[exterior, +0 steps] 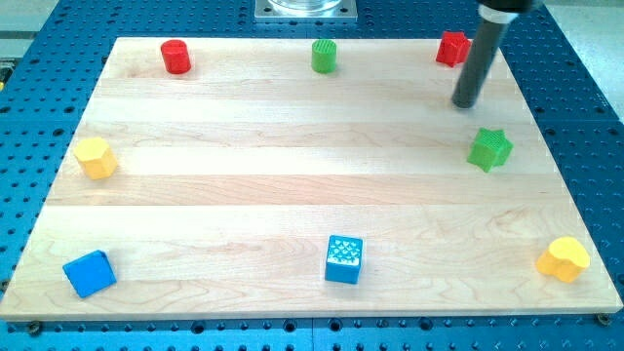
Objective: Push the green star slightly to the left
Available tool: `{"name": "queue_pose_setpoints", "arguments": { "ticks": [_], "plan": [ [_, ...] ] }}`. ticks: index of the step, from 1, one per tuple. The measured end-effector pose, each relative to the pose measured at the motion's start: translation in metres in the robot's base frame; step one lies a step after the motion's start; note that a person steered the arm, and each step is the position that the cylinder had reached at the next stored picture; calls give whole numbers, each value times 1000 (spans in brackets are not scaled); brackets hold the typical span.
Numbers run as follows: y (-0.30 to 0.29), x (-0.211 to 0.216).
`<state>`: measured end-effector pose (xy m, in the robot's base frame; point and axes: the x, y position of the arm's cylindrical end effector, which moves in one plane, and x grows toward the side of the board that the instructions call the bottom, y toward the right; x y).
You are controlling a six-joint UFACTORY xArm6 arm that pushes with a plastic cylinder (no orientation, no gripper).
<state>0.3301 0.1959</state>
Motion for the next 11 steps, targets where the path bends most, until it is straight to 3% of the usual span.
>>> {"name": "queue_pose_setpoints", "arguments": {
  "ticks": [2, 6, 7, 8, 10, 11],
  "plan": [
    [-55, 0],
    [-55, -2],
    [-41, 24],
    [14, 68],
    [96, 93],
    [94, 135]
  ]
}}
